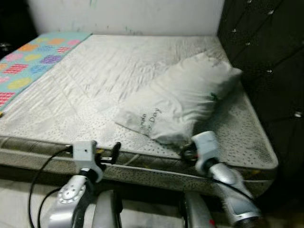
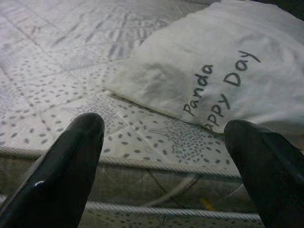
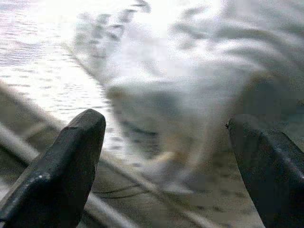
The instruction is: Clean up the room
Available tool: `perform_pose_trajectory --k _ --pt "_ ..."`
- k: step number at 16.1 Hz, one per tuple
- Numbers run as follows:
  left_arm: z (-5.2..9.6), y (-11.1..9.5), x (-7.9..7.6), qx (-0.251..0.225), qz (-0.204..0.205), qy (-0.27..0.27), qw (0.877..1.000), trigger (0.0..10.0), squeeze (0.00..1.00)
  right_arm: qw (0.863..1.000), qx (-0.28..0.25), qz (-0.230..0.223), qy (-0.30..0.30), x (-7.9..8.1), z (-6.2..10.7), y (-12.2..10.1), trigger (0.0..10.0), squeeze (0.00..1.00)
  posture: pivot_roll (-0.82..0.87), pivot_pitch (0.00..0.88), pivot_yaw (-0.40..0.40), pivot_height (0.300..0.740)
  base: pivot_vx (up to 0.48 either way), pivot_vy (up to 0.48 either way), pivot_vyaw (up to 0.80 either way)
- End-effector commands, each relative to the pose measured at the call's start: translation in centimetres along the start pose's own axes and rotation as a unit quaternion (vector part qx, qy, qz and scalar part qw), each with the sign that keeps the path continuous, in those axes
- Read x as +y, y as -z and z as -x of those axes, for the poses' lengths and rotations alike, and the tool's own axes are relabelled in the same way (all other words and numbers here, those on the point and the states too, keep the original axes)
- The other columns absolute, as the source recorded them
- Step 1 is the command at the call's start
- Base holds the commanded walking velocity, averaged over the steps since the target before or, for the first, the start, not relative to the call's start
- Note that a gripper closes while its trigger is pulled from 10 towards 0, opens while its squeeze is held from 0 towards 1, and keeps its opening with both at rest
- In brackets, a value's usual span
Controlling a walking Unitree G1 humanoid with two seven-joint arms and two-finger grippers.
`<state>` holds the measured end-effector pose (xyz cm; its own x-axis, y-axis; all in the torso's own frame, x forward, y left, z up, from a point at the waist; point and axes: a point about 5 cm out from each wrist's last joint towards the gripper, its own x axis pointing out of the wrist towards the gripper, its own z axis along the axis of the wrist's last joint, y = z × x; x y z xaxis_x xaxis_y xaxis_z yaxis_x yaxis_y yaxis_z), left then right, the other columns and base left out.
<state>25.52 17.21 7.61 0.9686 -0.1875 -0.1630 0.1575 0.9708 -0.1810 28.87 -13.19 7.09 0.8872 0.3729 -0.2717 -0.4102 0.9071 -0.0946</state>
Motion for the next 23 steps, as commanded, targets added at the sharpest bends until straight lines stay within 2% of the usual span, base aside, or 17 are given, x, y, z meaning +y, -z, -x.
perform_pose_trajectory --k 1,4,5,7,8,10,12,16,18,23 --pt "-0.1 -0.5 -0.2 -0.006 -0.005 0.004 1.000 10.0 0.00 1.000 -0.005 0.000 -0.005 -0.3 -0.3 -0.7 10.0 0.00 -0.14 0.023 0.028 0.562 0.000 0.000 0.00" --pt "0.0 -0.5 -0.3 -0.004 -0.002 0.007 1.000 10.0 0.00 0.999 0.003 -0.041 -0.015 0.0 -0.6 -0.7 10.0 0.00 -0.13 0.026 0.025 0.562 0.000 0.000 0.00" --pt "0.1 -0.5 -0.3 -0.003 -0.002 0.008 1.000 10.0 0.00 0.998 0.003 -0.058 -0.024 0.6 -0.9 -0.9 10.0 0.00 -0.13 0.029 0.028 0.562 0.000 0.000 0.00" --pt "0.0 -0.5 -0.4 -0.001 -0.004 0.011 1.000 10.0 0.00 0.997 0.001 -0.060 -0.038 1.4 -1.3 -1.3 10.0 0.00 -0.13 0.029 0.028 0.562 0.000 0.000 0.00" --pt "0.0 -0.6 -0.5 0.000 -0.005 0.013 1.000 10.0 0.00 0.996 0.001 -0.074 -0.043 2.5 -2.0 -1.8 10.0 0.00 -0.12 0.039 0.033 0.562 0.000 0.000 0.00" --pt "0.0 -0.7 -0.5 0.002 -0.008 0.015 1.000 10.0 0.00 0.995 -0.010 -0.093 -0.030 3.8 -3.2 -2.9 10.0 0.00 -0.11 0.053 0.039 0.562 0.000 0.000 0.00" --pt "0.1 -0.8 -0.4 0.004 -0.010 0.015 1.000 10.0 0.00 0.994 -0.027 -0.103 -0.005 4.4 -4.0 -4.0 10.0 0.00 -0.10 0.057 0.044 0.562 0.000 0.000 0.00" --pt "0.4 -0.9 -0.8 0.008 -0.011 0.021 1.000 10.0 0.00 0.993 -0.068 -0.080 0.058 4.3 -5.1 -5.8 10.0 0.00 -0.08 0.056 0.045 0.562 0.000 0.000 0.00" --pt "0.7 -0.7 -0.8 0.012 -0.012 0.020 1.000 10.0 0.00 0.992 -0.078 -0.050 0.081 4.5 -5.9 -6.2 10.0 0.00 -0.07 0.058 0.045 0.562 0.000 0.000 0.00" --pt "1.0 -0.8 -0.8 0.015 -0.015 0.017 1.000 10.0 0.00 0.995 -0.050 -0.022 0.089 6.2 -7.3 -5.4 10.0 0.00 -0.03 0.059 0.040 0.562 0.000 0.000 0.00"
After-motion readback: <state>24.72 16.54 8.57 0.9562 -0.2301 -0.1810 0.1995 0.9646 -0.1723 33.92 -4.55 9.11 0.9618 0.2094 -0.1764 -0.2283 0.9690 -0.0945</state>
